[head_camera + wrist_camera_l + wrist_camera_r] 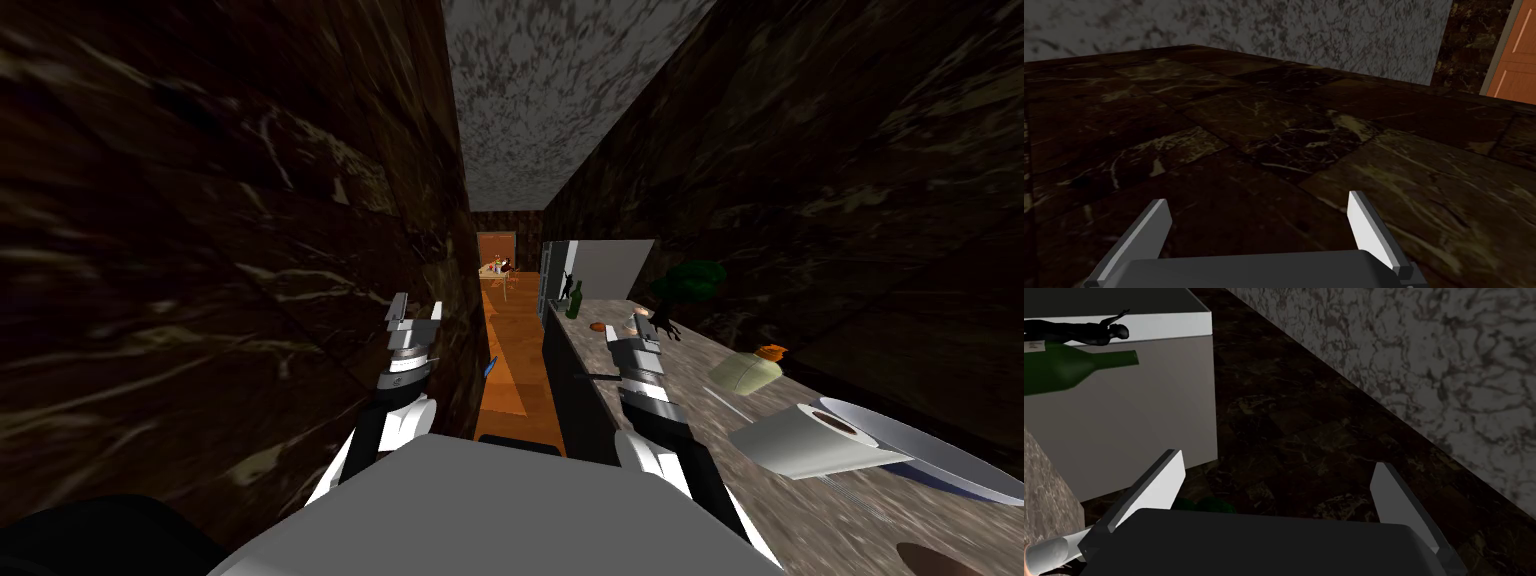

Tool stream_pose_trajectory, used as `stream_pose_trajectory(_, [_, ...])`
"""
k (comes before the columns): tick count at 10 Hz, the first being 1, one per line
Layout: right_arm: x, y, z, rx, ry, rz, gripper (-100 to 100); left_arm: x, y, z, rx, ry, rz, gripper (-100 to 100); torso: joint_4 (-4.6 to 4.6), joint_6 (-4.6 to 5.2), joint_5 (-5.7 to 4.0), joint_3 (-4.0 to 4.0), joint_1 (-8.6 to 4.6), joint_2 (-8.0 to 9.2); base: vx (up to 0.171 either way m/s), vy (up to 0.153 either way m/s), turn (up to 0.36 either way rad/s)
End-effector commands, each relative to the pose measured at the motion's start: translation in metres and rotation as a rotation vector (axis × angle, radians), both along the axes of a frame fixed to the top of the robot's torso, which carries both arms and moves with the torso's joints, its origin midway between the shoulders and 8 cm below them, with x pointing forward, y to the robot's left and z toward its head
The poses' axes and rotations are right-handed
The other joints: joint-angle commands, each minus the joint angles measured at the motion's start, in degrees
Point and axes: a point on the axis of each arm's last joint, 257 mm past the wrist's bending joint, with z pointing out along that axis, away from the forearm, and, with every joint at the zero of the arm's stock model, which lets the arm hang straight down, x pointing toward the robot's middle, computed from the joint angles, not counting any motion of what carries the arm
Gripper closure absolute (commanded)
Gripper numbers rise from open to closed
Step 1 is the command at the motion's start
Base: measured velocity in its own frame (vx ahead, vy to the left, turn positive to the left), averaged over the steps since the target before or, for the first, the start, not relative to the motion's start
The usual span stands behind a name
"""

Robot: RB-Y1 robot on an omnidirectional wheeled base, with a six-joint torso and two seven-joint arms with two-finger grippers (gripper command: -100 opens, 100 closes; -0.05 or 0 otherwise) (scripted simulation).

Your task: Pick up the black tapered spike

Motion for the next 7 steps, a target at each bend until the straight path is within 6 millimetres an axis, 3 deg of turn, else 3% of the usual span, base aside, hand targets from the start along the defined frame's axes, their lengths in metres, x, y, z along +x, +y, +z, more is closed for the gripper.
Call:
stream_pose_trajectory(1, [-0.003, 0.003, 0.000, -0.058, 0.009, -0.002, -100, 0.000, 0.000, 0.000, 0.000, 0.000, 0.000, 0, 0.00, 0.00, 0.00, 0.00, 0.00, 0.00, 0.026, -0.004, -0.003])
stream_pose_trajectory(7, [-0.017, 0.017, -0.004, -0.313, 0.048, -0.008, -100, 0.000, 0.000, 0.000, 0.000, 0.000, 0.000, 0, -0.04, 0.00, 0.00, -0.10, 0.00, -0.17, 0.048, 0.001, -0.004])
